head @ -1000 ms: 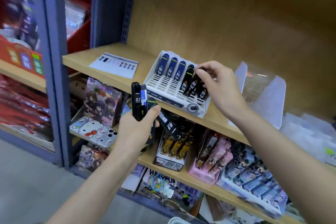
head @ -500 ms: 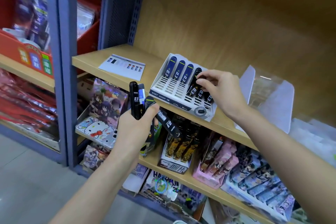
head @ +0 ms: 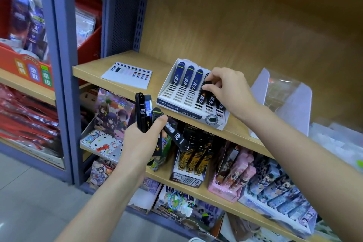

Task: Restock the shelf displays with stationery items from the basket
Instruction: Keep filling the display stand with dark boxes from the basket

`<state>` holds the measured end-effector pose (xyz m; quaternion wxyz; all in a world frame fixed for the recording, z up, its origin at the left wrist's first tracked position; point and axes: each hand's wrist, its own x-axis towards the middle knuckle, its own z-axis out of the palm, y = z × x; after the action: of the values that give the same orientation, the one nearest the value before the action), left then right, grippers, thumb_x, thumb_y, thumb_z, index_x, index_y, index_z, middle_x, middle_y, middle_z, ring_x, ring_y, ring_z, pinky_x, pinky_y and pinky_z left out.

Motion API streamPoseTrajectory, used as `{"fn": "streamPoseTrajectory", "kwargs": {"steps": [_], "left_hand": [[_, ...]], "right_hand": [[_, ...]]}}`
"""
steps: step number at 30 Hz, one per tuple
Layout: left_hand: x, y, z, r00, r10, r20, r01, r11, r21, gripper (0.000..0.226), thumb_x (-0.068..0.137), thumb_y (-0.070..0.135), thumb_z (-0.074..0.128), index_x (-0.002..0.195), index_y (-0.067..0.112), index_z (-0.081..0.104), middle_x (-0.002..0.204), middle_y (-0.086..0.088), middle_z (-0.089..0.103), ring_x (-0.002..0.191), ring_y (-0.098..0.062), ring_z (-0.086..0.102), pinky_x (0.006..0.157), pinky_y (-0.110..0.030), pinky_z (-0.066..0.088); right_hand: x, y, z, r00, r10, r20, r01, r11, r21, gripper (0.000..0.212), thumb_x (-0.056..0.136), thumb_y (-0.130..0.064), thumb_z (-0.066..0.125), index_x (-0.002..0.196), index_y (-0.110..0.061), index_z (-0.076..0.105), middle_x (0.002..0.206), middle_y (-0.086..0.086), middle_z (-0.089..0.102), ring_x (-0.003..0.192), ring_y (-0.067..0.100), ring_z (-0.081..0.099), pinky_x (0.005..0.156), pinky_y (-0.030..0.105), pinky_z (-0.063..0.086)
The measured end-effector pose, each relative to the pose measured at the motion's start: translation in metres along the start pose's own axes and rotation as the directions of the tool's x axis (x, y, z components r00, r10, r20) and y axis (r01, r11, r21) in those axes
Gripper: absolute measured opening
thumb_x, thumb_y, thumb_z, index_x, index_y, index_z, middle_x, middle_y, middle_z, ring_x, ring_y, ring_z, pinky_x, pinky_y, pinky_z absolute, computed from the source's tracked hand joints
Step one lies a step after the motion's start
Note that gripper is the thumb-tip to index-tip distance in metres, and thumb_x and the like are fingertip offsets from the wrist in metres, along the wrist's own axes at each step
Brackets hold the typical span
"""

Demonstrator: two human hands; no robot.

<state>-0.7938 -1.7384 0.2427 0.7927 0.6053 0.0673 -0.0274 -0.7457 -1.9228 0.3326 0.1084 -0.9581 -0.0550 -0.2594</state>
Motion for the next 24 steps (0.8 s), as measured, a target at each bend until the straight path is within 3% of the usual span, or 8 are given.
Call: {"fn": "streamPoseTrajectory", "kwargs": {"steps": [2,5,7,9,14,17,20,24], "left_hand": [[0.0,0.0,-0.001,1.0,0.011,0.013,-0.011,1.0,0.002,0.035,0.088,0.032,0.063,0.062,0.013,0.051,0.052,0.009,0.051,0.055,-0.01,0.044,0.055,-0.026,0.034],[0.001,0.0,-0.002,0.998,0.032,0.047,-0.033,0.999,0.031,0.036,0.088,0.032,0.063,0.06,0.012,0.05,0.04,0.014,0.045,0.043,-0.002,0.043,0.055,-0.026,0.032],[0.001,-0.002,-0.003,0.997,0.052,0.065,-0.055,0.998,0.041,0.038,0.086,0.032,0.065,0.055,0.014,0.052,0.043,0.012,0.047,0.045,-0.004,0.044,0.057,-0.026,0.034],[0.002,-0.005,-0.002,0.993,0.077,0.088,-0.081,0.996,0.048,0.037,0.084,0.032,0.068,0.051,0.018,0.056,0.052,0.003,0.053,0.058,-0.016,0.05,0.063,-0.03,0.038],[-0.003,-0.01,0.0,0.978,0.1,0.182,-0.121,0.987,0.104,0.035,0.085,0.037,0.064,0.062,0.013,0.055,0.053,0.006,0.055,0.055,-0.013,0.051,0.059,-0.03,0.04],[-0.003,-0.011,-0.002,0.973,0.106,0.207,-0.137,0.98,0.144,0.043,0.088,0.045,0.057,0.058,0.015,0.052,0.049,0.01,0.049,0.056,-0.014,0.045,0.059,-0.03,0.032],[-0.002,-0.013,-0.003,0.959,0.107,0.261,-0.153,0.974,0.164,0.045,0.088,0.048,0.055,0.058,0.014,0.051,0.049,0.008,0.045,0.049,-0.01,0.041,0.059,-0.029,0.031],[-0.006,-0.013,0.001,0.946,0.084,0.314,-0.132,0.982,0.135,0.031,0.086,0.039,0.063,0.062,0.02,0.059,0.049,0.011,0.046,0.048,-0.005,0.042,0.059,-0.026,0.033]], "right_hand": [[-0.007,-0.003,0.001,0.998,-0.021,-0.056,0.02,1.0,-0.023,0.017,0.089,-0.021,0.064,0.105,-0.015,0.063,0.092,-0.007,0.046,0.072,0.007,0.047,0.072,0.025,0.045],[-0.038,-0.021,0.007,0.993,0.022,-0.115,0.01,0.964,0.266,0.005,0.091,-0.018,0.061,0.097,-0.017,0.059,0.083,-0.013,0.049,0.067,-0.001,0.047,0.066,0.01,0.039],[-0.064,-0.035,0.015,0.988,0.074,0.136,-0.13,0.878,0.461,0.001,0.092,-0.023,0.059,0.092,-0.023,0.06,0.084,-0.012,0.06,0.075,-0.003,0.055,0.073,0.011,0.043],[-0.084,-0.045,0.024,0.9,0.06,0.432,-0.311,0.784,0.538,0.006,0.092,-0.026,0.058,0.098,-0.025,0.061,0.095,-0.007,0.067,0.088,0.003,0.064,0.083,0.017,0.048],[-0.102,-0.052,0.025,0.837,0.026,0.547,-0.474,0.535,0.699,0.01,0.096,-0.013,0.05,0.091,-0.018,0.056,0.082,-0.001,0.064,0.065,0.011,0.066,0.065,0.021,0.054],[-0.106,-0.043,0.019,0.871,0.089,0.483,-0.424,0.633,0.648,0.011,0.098,-0.021,0.049,0.101,-0.023,0.06,0.074,-0.014,0.062,0.054,0.005,0.052,0.053,0.017,0.044],[-0.108,-0.034,0.008,0.896,0.073,0.438,-0.326,0.777,0.539,0.016,0.098,-0.025,0.049,0.106,-0.034,0.059,0.077,-0.026,0.058,0.064,-0.009,0.051,0.063,0.01,0.037],[-0.109,-0.026,-0.003,0.9,0.098,0.425,-0.296,0.854,0.429,0.022,0.089,-0.031,0.062,0.109,-0.039,0.056,0.085,-0.017,0.062,0.069,-0.012,0.055,0.072,0.013,0.039]]}}
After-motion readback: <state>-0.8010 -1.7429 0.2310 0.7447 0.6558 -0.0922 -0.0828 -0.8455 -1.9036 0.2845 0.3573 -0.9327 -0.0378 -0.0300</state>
